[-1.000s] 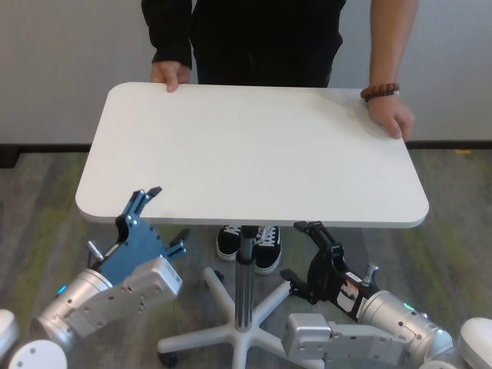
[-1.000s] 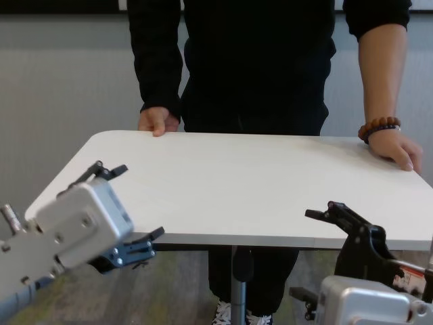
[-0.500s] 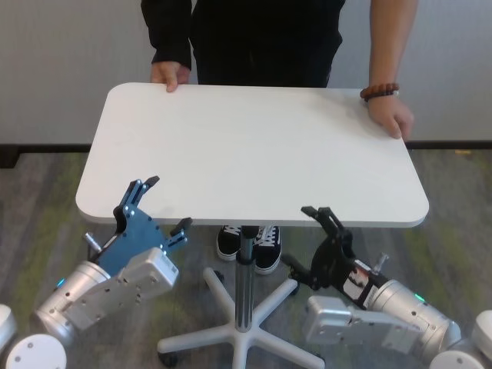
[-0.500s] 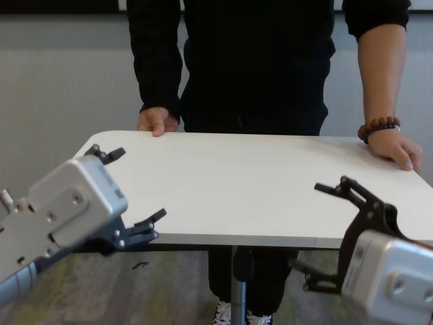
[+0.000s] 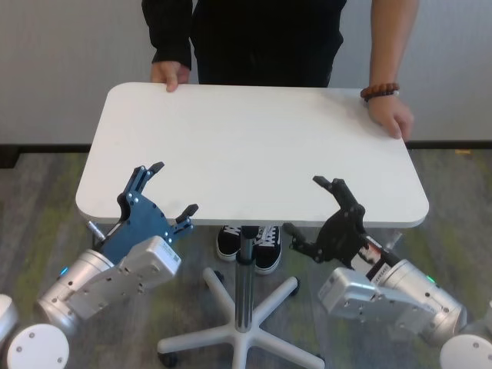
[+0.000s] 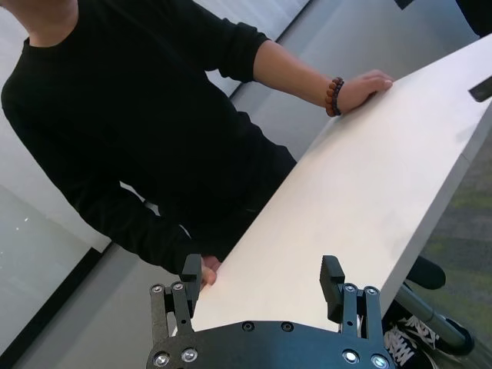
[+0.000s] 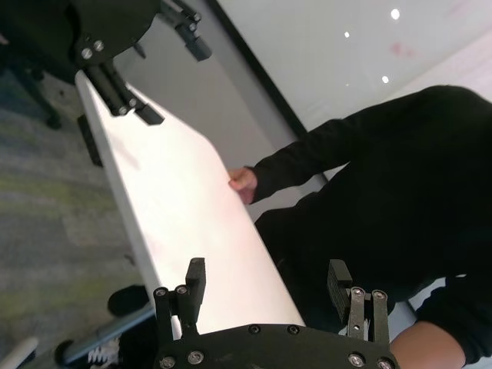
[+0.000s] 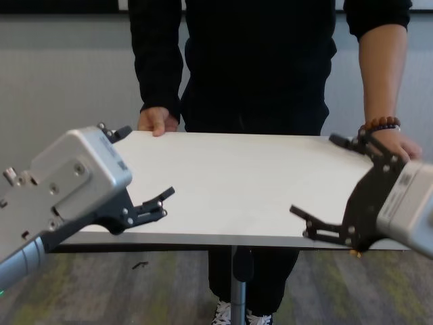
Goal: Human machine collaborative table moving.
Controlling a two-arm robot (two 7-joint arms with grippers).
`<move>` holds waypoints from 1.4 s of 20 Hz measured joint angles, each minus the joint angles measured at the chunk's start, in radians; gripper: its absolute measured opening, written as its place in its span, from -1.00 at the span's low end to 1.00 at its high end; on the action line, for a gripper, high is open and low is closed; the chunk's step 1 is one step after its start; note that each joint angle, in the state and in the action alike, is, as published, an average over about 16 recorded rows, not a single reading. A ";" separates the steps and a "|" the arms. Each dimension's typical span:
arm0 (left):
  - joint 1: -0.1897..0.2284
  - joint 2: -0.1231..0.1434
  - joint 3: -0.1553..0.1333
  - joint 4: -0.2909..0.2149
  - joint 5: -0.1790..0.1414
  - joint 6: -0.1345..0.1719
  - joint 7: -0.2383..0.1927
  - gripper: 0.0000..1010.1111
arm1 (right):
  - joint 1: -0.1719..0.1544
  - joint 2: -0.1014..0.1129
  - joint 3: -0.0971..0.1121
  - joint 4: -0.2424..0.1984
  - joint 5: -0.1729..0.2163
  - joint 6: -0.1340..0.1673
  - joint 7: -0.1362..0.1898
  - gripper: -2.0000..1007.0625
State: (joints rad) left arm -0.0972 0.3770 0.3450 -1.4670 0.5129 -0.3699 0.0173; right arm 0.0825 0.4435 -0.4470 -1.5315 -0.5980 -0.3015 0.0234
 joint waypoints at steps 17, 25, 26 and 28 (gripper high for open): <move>-0.007 -0.012 -0.041 -0.042 -0.081 0.028 -0.094 0.98 | 0.029 -0.030 0.035 -0.024 0.040 0.020 0.051 0.99; -0.018 -0.006 -0.045 -0.048 -0.161 0.097 -0.191 0.98 | 0.026 -0.039 0.049 -0.051 0.104 0.101 0.128 0.99; -0.019 -0.005 -0.044 -0.049 -0.165 0.106 -0.195 0.98 | 0.025 -0.039 0.051 -0.056 0.111 0.110 0.135 0.99; -0.022 -0.003 -0.042 -0.049 -0.165 0.121 -0.202 0.98 | 0.022 -0.039 0.053 -0.064 0.120 0.128 0.146 0.99</move>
State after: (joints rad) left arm -0.1188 0.3745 0.3032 -1.5161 0.3474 -0.2494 -0.1847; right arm 0.1046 0.4045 -0.3936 -1.5960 -0.4777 -0.1733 0.1695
